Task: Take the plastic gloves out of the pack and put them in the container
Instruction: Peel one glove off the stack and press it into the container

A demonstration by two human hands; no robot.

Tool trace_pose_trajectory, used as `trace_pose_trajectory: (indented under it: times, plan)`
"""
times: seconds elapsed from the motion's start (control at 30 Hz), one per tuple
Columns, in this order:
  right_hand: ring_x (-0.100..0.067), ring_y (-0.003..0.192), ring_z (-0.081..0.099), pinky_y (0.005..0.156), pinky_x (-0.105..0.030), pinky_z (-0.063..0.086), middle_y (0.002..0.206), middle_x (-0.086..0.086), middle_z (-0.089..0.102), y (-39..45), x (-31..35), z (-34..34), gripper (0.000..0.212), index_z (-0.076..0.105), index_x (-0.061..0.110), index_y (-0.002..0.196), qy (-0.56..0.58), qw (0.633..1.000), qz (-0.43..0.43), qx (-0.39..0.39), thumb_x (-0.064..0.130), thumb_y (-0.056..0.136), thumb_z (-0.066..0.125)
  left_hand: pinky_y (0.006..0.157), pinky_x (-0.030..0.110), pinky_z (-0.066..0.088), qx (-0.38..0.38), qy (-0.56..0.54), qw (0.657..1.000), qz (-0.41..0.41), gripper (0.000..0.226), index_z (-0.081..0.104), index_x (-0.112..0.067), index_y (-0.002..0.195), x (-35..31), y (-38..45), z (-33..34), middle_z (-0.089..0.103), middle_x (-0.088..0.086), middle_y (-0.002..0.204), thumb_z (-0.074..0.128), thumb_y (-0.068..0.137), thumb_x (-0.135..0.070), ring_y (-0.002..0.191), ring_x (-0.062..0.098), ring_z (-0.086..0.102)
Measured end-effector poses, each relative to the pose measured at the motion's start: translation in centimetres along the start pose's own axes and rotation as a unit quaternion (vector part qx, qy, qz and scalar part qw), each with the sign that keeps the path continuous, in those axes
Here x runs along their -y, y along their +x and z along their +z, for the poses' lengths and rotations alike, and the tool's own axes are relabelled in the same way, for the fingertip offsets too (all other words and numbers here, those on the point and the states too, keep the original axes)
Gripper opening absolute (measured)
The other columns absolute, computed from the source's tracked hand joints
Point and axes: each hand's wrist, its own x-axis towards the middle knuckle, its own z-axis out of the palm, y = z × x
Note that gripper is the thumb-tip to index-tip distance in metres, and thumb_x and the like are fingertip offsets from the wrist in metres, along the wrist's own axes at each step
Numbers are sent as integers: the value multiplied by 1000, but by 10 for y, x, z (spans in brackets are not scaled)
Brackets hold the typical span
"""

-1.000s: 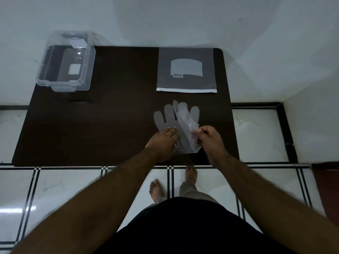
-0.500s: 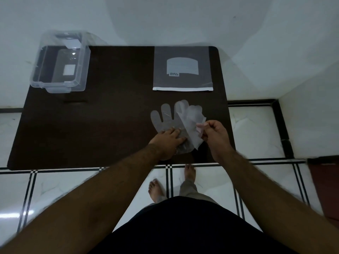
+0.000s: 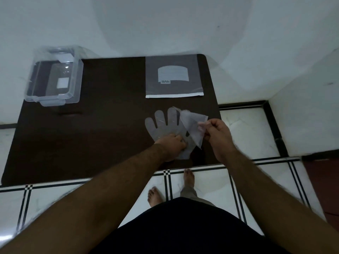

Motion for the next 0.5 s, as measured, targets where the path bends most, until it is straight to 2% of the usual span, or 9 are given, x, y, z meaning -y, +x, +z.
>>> trace_pose_trajectory:
  times: [0.07, 0.13, 0.17, 0.23, 0.3, 0.37, 0.4, 0.43, 0.5]
  plan:
    - [-35, 115, 71, 91, -47, 66, 119, -15, 72, -1, 12, -2, 12, 67, 15, 107, -22, 1000, -18, 1, 21, 100, 74, 111, 52, 47, 0, -37, 999, -5, 45, 58, -32, 146, 2, -1, -4, 56, 5, 147, 66, 103, -41, 136, 31, 53]
    - [-34, 113, 71, 91, -47, 66, 117, -13, 71, -2, 29, -3, 13, 66, 14, 106, -50, 998, -40, 16, 23, 100, 72, 106, 46, 53, -36, -156, 986, -43, 32, 65, -30, 135, 7, 0, -9, 59, 3, 139, 64, 104, -36, 127, 25, 58]
    - [-35, 114, 70, 93, -48, 65, 117, -14, 70, -3, 38, -4, 13, 65, 13, 106, -68, 996, -51, 29, 24, 101, 71, 101, 43, 56, -75, -241, 964, -84, 27, 67, -29, 132, 10, 0, -13, 62, 2, 136, 64, 104, -29, 121, 21, 61]
    - [-34, 114, 70, 96, -51, 64, 117, -14, 70, -4, 61, -5, 12, 65, 13, 106, -110, 990, -67, 58, 24, 103, 68, 99, 39, 59, -178, -400, 880, -183, 33, 66, -28, 133, 22, -1, -27, 65, 2, 136, 62, 104, -12, 117, 16, 65]
    - [-30, 115, 72, 97, -47, 63, 119, -14, 73, -6, 89, -5, 5, 65, 13, 105, -131, 984, -69, 98, 18, 106, 63, 106, 40, 58, -288, -515, 777, -222, 47, 63, -25, 142, 39, -10, -53, 64, 1, 143, 67, 99, -5, 128, 18, 64]
    - [-28, 116, 74, 98, -45, 63, 119, -14, 74, -9, 118, -3, 7, 65, 13, 104, -140, 975, -63, 160, 11, 107, 59, 109, 41, 58, -315, -622, 702, -144, 74, 50, -26, 155, 56, -27, -88, 54, -1, 157, 78, 92, -1, 141, 19, 56]
    - [-28, 116, 75, 100, -44, 62, 120, -14, 74, -12, 133, -1, 9, 65, 12, 104, -150, 967, -61, 197, 10, 107, 58, 109, 41, 57, -295, -648, 697, -82, 86, 43, -29, 160, 63, -37, -109, 47, -3, 164, 81, 88, -1, 147, 19, 49]
    - [-27, 116, 75, 101, -44, 61, 120, -15, 74, -15, 148, 1, 9, 65, 11, 104, -161, 956, -63, 235, 9, 108, 57, 109, 39, 57, -260, -655, 709, -23, 94, 38, -31, 164, 69, -46, -128, 42, -3, 168, 83, 87, 1, 152, 17, 42]
    - [-26, 116, 76, 101, -41, 59, 118, -17, 77, -23, 178, 8, 8, 65, 9, 105, -190, 933, -67, 299, 9, 107, 57, 109, 40, 57, -176, -653, 734, 65, 100, 34, -29, 167, 77, -62, -164, 45, 0, 168, 80, 86, 9, 155, 15, 39]
